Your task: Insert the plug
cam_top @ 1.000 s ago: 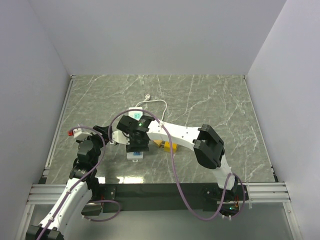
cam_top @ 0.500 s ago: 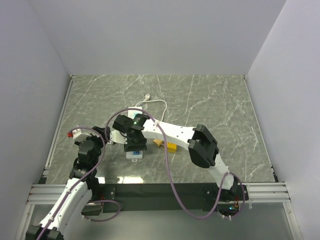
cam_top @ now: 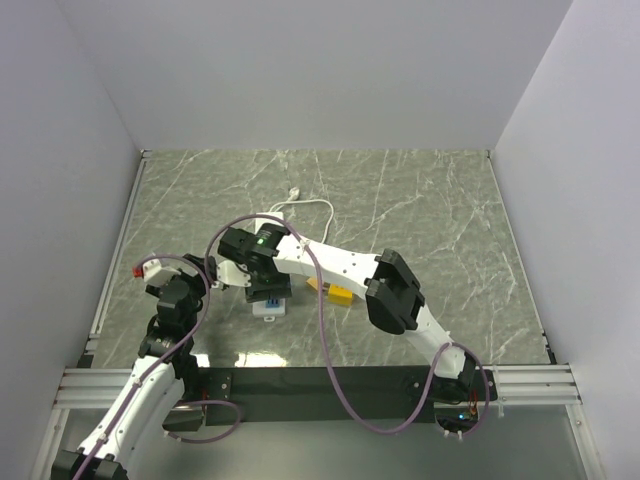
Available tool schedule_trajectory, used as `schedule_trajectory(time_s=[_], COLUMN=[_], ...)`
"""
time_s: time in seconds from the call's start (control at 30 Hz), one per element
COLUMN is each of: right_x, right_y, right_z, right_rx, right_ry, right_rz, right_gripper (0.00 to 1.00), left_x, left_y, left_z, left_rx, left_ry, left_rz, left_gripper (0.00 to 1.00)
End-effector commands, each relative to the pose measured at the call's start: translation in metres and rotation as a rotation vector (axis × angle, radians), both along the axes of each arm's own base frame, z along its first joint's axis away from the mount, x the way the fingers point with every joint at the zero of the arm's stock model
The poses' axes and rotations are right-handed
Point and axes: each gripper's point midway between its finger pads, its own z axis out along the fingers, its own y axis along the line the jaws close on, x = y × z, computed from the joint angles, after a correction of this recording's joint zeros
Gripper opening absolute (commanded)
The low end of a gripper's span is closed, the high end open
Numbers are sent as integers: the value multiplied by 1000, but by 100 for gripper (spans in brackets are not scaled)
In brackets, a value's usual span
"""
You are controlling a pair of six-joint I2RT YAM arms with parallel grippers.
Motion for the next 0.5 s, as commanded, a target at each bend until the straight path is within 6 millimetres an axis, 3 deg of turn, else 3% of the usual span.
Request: schedule_trajectory(time_s=[0.0, 0.47], right_x=[13, 28], right_y=[24, 32], right_z=[-34, -36], right_rx=[-4, -18], right_ry=[-63, -138], right_rz=[38, 57], right_gripper=[0, 0], left_x=[10, 10], left_y=[-39, -39], left_z=[65, 65], left_rx=[-77, -78], left_ry=[-210, -213], left_rz=[-177, -179], left_gripper=[99, 100])
